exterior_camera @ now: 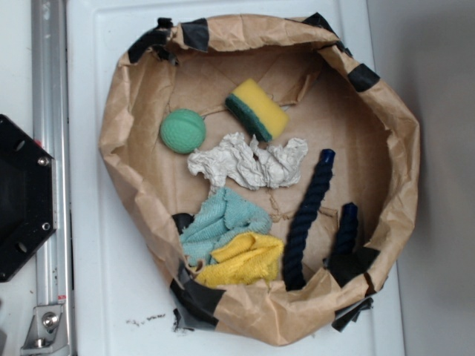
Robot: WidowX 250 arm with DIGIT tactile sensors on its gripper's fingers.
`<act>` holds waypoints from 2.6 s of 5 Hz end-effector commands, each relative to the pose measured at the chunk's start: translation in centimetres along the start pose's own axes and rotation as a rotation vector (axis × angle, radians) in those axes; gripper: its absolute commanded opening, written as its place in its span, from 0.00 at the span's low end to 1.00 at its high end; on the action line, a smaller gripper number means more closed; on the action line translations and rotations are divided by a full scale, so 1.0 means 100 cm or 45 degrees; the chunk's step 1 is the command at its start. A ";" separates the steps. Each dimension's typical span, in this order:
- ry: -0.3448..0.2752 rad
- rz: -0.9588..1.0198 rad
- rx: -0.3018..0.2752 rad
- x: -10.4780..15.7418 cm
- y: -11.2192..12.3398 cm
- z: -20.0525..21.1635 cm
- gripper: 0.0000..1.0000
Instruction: Grab the green sponge.
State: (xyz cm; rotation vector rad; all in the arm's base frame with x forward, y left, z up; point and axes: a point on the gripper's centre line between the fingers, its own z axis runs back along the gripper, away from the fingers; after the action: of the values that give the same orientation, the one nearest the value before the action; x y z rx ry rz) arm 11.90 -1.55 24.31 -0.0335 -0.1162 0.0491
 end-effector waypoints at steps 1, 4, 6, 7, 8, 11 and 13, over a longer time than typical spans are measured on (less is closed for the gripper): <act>0.000 0.000 0.000 0.000 0.000 0.000 1.00; 0.123 -0.430 0.307 0.096 0.041 -0.096 1.00; 0.021 -0.935 0.133 0.138 0.043 -0.162 1.00; 0.044 -1.059 0.159 0.145 0.059 -0.178 1.00; 0.107 -1.129 0.168 0.150 0.066 -0.202 1.00; -0.184 -0.411 0.239 0.148 0.091 -0.167 0.00; -0.201 -0.056 0.277 0.157 0.059 -0.084 0.00</act>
State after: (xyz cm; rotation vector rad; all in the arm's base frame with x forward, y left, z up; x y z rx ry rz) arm 27.25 5.88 15.88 0.1789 -0.2176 0.0368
